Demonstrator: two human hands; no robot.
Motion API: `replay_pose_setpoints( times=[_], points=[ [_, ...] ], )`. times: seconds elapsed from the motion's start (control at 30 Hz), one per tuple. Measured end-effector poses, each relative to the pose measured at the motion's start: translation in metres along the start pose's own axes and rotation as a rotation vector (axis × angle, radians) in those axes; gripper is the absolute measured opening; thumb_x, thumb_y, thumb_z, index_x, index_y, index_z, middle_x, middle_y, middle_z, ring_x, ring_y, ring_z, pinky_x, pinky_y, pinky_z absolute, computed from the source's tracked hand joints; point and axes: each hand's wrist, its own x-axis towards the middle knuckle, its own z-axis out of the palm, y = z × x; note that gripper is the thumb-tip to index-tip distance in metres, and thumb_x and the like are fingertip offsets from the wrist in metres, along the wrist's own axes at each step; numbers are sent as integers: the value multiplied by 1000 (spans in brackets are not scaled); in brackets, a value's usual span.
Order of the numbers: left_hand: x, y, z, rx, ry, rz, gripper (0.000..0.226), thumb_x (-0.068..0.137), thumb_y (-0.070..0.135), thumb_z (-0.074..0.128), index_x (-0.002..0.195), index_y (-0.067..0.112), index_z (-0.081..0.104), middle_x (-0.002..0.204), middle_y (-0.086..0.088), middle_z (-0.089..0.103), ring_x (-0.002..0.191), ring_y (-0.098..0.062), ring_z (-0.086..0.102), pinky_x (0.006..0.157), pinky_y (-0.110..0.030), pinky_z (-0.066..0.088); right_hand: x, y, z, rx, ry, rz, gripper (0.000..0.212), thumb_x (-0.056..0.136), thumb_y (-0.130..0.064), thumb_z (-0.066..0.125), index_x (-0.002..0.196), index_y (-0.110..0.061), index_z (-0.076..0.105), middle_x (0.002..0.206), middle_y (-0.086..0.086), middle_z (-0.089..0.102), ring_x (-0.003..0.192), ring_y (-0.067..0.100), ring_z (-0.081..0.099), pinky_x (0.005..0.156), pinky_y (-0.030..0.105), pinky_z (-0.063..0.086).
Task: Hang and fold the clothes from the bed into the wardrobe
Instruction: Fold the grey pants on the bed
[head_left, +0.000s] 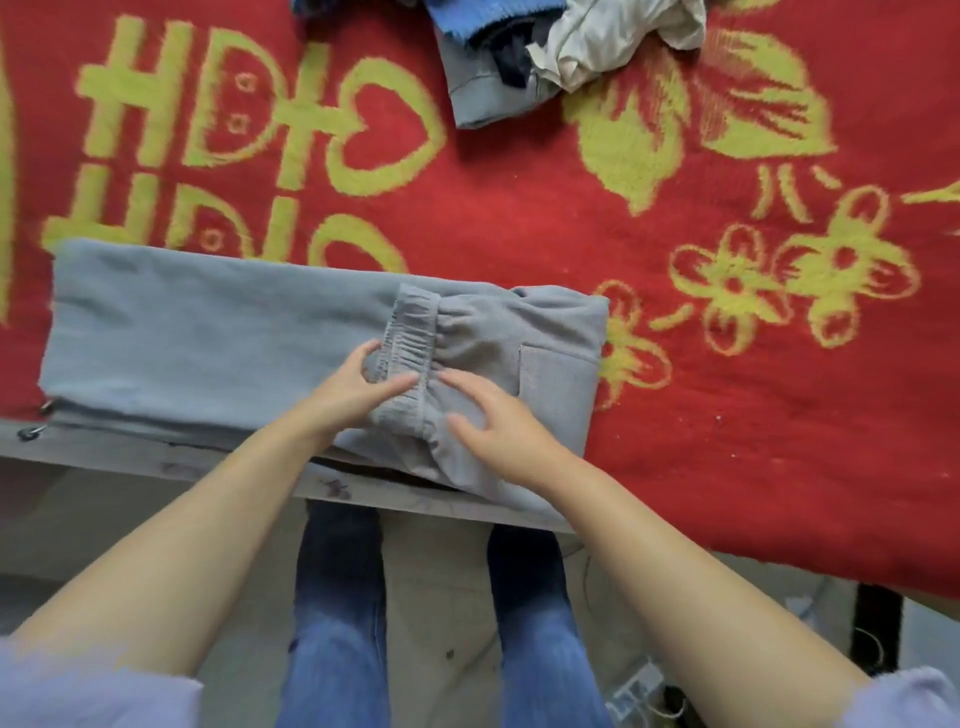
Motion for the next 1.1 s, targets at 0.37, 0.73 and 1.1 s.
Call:
replay_pose_setpoints(
  times=[0.37, 0.73, 1.1],
  points=[
    [23, -39, 26, 325, 246, 117, 49, 91, 33, 61, 128, 12, 36, 119, -12, 59, 106, -34, 56, 75, -34, 40, 10, 90, -23, -1082, -208, 179, 69, 82, -63, -7, 144, -35, -18, 159, -1, -20, 139, 17, -29, 113, 60, -10],
    [8, -6, 58, 610, 37, 286, 77, 97, 52, 35, 149, 33, -18, 153, 1, -35, 143, -19, -27, 115, -52, -9, -8, 76, -38, 722, 455, 633, 47, 90, -28, 63, 133, -17, 50, 129, 6, 61, 108, 16, 62, 85, 31, 51],
    [-22, 24, -58, -649, -294, 53, 67, 92, 67, 30, 128, 18, 59, 127, -8, 63, 121, -22, 57, 107, -41, 41, 48, -132, 6, 845, 107, 205, 36, 88, -8, 60, 122, -17, 51, 96, -1, 70, 80, 10, 68, 59, 24, 56]
  ],
)
